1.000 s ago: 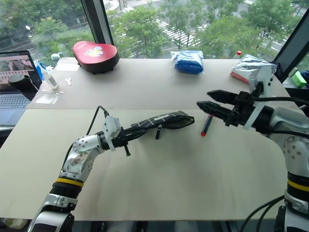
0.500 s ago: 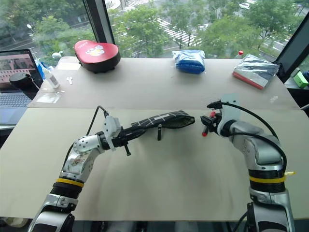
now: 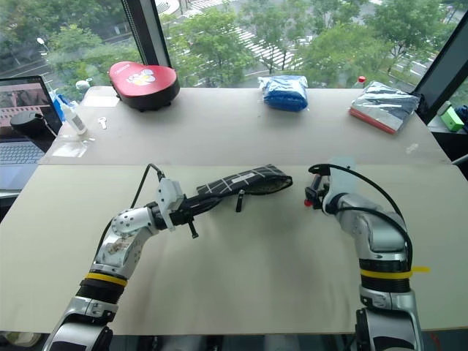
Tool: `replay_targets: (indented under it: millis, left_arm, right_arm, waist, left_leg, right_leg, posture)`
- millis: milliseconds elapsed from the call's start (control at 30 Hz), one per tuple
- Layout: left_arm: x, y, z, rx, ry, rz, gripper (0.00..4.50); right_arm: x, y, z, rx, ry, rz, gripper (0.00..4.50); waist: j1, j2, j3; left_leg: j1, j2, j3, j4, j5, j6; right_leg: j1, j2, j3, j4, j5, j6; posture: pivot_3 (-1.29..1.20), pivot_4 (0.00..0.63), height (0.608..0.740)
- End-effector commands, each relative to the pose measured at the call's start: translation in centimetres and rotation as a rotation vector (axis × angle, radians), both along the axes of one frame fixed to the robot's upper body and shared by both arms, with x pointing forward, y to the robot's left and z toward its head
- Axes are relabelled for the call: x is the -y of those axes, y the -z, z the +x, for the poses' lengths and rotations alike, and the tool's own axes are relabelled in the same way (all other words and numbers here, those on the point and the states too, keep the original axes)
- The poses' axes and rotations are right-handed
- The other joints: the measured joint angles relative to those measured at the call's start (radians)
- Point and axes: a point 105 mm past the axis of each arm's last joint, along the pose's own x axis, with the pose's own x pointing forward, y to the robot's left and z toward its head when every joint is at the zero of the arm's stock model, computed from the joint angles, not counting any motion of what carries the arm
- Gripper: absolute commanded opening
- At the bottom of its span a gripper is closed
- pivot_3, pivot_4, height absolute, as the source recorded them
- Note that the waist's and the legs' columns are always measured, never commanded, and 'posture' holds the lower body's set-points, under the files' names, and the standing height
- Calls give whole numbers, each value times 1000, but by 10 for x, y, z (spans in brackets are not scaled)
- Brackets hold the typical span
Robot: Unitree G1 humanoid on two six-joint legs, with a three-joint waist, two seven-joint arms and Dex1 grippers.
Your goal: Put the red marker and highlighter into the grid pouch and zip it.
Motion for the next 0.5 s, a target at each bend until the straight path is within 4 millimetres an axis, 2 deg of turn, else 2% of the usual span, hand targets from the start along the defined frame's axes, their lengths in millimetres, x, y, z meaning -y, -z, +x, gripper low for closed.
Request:
replay_targets:
  millis: [33,100,233,300,433,500]
  left_arm:
    - [4,-11,-4,55,12,-16,0]
    - [5,-11,-4,57,13,-18,0]
    - [6,-12,-4,62,15,-17,0]
    - [6,-13,-3,65,16,-17,0]
    - [7,-14,-2,69,20,-16,0]
    - [8,-15,-2,71,23,-17,0]
  right_arm:
    - [14,14,-2,-16,49,-50,3009]
    - [19,20,-3,-21,52,-105,2580]
    - [35,28,-6,-16,73,-199,1139]
    - [40,28,-7,-6,81,-215,563]
    - [49,20,-7,28,106,-229,539]
    - [54,7,-3,88,120,-240,538]
  waist:
    - [1,0,0]
    - [0,0,0]
    - [7,0,0]
    - [12,0,0]
    - [13,0,0]
    - [13,0,0]
  left_leg:
    - [0,0,0,0,0,0]
    - [1,0,0,0,0,0]
    - [4,0,0,0,0,1]
    - [6,-1,0,0,-1,1]
    - [13,0,-1,0,-2,3]
    - [13,0,-1,0,-2,3]
  right_leg:
    - [0,0,0,0,0,0]
    - [1,0,0,0,0,0]
    - [4,0,0,-1,0,0]
    - [7,0,0,-2,0,0]
    - [14,0,-1,-3,0,1]
    - [15,0,-1,-3,0,1]
  posture:
    - [0,150,740]
    - [0,150,740]
    - [0,150,740]
    - [0,150,740]
    - [0,150,740]
    - [0,150,740]
